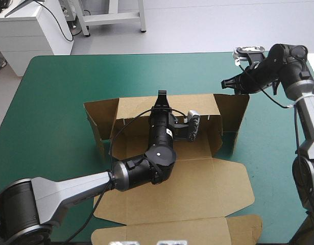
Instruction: Fold the box
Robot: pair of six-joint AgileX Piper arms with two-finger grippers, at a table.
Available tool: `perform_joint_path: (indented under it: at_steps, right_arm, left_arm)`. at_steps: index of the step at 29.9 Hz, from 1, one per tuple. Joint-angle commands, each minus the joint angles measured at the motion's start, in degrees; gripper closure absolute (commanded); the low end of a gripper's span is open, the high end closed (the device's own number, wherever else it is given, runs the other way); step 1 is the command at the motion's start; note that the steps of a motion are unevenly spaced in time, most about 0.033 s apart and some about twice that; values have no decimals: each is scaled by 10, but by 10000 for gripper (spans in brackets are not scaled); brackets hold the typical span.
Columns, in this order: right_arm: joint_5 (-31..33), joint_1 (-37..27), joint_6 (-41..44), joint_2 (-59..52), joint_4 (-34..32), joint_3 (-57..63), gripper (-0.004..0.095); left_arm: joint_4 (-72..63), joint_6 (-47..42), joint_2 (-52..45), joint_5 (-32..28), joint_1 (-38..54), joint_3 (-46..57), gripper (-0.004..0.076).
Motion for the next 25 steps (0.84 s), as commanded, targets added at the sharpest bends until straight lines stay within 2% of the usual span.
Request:
perform_joint_path:
  at_steps: [1,10,19,21,25]
  right_arm:
    - [19,-5,-16,-31,20,-20,927]
    - [23,-5,-46,-72,30,59,927]
    - [-43,-6,-86,-176,92,191,928]
    - [-75,-6,-109,-204,128,240,928]
    - [-181,-6,-173,-278,208,358,927]
  left_arm:
    - [43,-4,-29,17,-3,-14,731]
    - [43,-4,-29,14,-3,-14,731]
    - [43,-14,-29,14,-3,-14,731]
    - [43,-16,-29,14,-3,-14,731]
    - [43,-17,-29,14,-3,-14,731]
